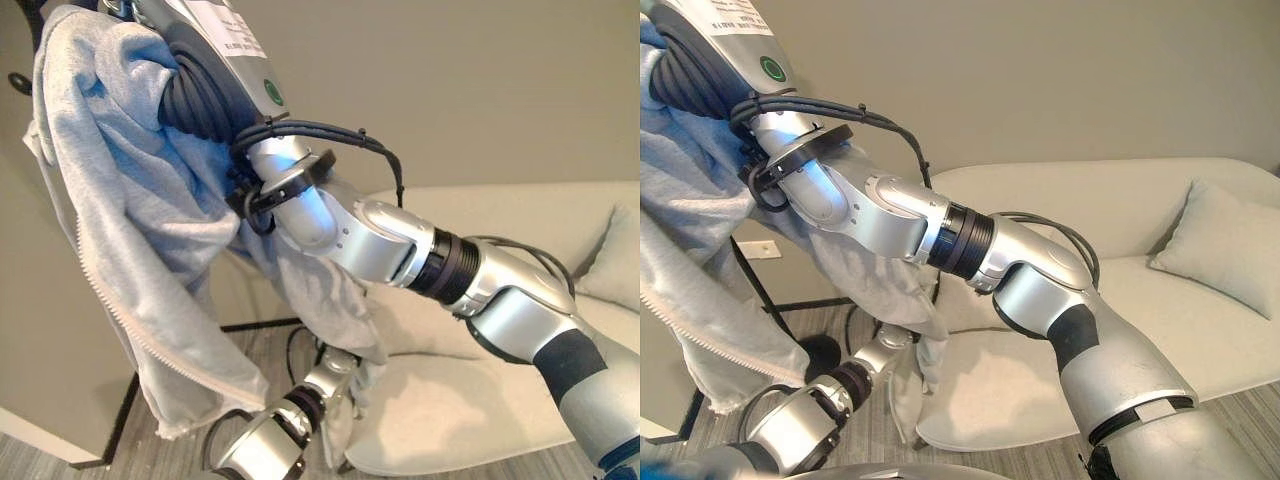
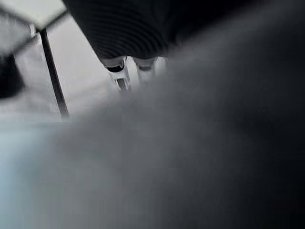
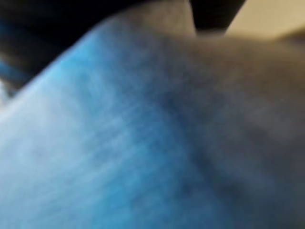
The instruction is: Hang the clothes on the sofa on the clothes rack.
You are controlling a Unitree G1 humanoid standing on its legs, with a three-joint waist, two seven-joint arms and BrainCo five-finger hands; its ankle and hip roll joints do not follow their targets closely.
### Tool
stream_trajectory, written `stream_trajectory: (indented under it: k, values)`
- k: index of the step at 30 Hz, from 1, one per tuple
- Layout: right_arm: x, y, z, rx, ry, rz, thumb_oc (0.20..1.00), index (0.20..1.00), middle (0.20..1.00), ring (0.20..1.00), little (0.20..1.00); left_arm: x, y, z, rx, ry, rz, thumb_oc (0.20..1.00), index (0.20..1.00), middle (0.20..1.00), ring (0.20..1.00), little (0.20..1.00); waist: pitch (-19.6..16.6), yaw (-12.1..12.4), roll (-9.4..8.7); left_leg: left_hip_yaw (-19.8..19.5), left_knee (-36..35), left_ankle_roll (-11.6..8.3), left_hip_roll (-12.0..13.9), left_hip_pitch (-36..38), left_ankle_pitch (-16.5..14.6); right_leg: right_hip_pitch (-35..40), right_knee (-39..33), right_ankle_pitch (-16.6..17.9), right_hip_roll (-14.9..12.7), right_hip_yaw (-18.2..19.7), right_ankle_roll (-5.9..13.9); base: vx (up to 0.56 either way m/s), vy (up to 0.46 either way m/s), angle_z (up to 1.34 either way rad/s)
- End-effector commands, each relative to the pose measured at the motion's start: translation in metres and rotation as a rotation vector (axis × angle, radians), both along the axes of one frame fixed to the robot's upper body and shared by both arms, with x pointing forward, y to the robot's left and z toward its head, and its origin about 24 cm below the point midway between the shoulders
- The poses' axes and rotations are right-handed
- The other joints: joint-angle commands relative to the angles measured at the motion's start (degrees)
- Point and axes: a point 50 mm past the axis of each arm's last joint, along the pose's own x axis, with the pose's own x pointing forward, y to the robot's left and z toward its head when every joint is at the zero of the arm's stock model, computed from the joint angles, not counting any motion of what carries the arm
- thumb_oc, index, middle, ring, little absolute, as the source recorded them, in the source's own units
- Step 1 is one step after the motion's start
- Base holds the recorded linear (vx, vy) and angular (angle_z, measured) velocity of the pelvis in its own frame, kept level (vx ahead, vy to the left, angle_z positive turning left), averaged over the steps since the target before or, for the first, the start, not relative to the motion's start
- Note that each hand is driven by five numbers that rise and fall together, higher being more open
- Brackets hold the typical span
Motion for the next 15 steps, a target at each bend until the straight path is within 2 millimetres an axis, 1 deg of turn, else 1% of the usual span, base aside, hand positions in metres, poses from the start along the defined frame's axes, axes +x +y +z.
stream_trajectory:
  k: [1, 2, 3, 6, 9, 15]
  values:
    - [-0.013, 0.003, 0.043, 0.103, -0.088, 0.005, 0.200, 0.200, 0.200, 0.200, 0.200, 0.015, -0.016, 0.013, -0.054, -0.004, -0.045, 0.598, 0.598, 0.598, 0.598, 0.598, 0.33, -0.15, -2.52, -0.33, -0.96, -0.06, 1.40, -1.94, 0.36, 9.67, -13.19, 6.14, -2.48, 2.08, -0.67, 0.00, 0.000, 0.00]
    - [-0.012, 0.003, 0.042, 0.103, -0.087, 0.001, 0.200, 0.200, 0.200, 0.200, 0.200, 0.014, -0.019, 0.012, -0.046, 0.000, -0.071, 0.376, 0.376, 0.376, 0.376, 0.376, 0.48, -0.30, -2.39, -0.31, -0.96, -0.04, 1.38, -1.83, 0.33, 9.67, -13.09, 6.07, -2.47, 2.13, -0.69, 0.00, 0.000, 0.00]
    - [-0.010, 0.001, 0.042, 0.112, -0.079, -0.006, 0.200, 0.200, 0.200, 0.200, 0.200, 0.011, -0.020, 0.008, -0.023, 0.014, -0.101, 0.200, 0.200, 0.200, 0.200, 0.200, 0.53, -0.43, -2.24, -0.23, -0.96, 0.00, 1.33, -1.73, 0.29, 9.70, -13.05, 6.10, -2.50, 2.24, -0.72, 0.00, 0.000, 0.00]
    - [-0.007, 0.002, 0.041, 0.123, -0.059, -0.018, 0.200, 0.200, 0.200, 0.200, 0.200, 0.008, -0.023, 0.005, -0.001, 0.032, -0.149, 0.200, 0.200, 0.200, 0.200, 0.200, 0.67, -0.53, -1.88, -0.08, -0.96, 0.14, 1.23, -1.70, 0.18, 9.80, -13.14, 6.18, -2.64, 2.38, -0.68, 0.00, 0.000, 0.00]
    - [-0.005, 0.002, 0.040, 0.120, -0.055, -0.032, 0.200, 0.200, 0.200, 0.200, 0.200, 0.008, -0.021, 0.004, -0.003, 0.034, -0.143, 0.200, 0.200, 0.200, 0.200, 0.200, 0.71, -0.42, -1.80, -0.04, -0.96, 0.20, 1.16, -1.62, 0.12, 9.91, -13.21, 6.21, -2.71, 2.37, -0.66, 0.00, 0.000, 0.00]
    - [0.007, 0.000, 0.038, 0.111, -0.050, -0.112, 0.200, 0.200, 0.200, 0.200, 0.200, 0.014, -0.015, 0.011, -0.016, -0.010, -0.106, 0.200, 0.200, 0.200, 0.200, 0.200, 0.72, 0.65, -1.71, -0.48, -0.96, 0.32, 0.87, -1.65, 0.15, 10.27, -13.58, 6.27, -2.97, 1.66, -0.68, 0.00, 0.000, 0.00]
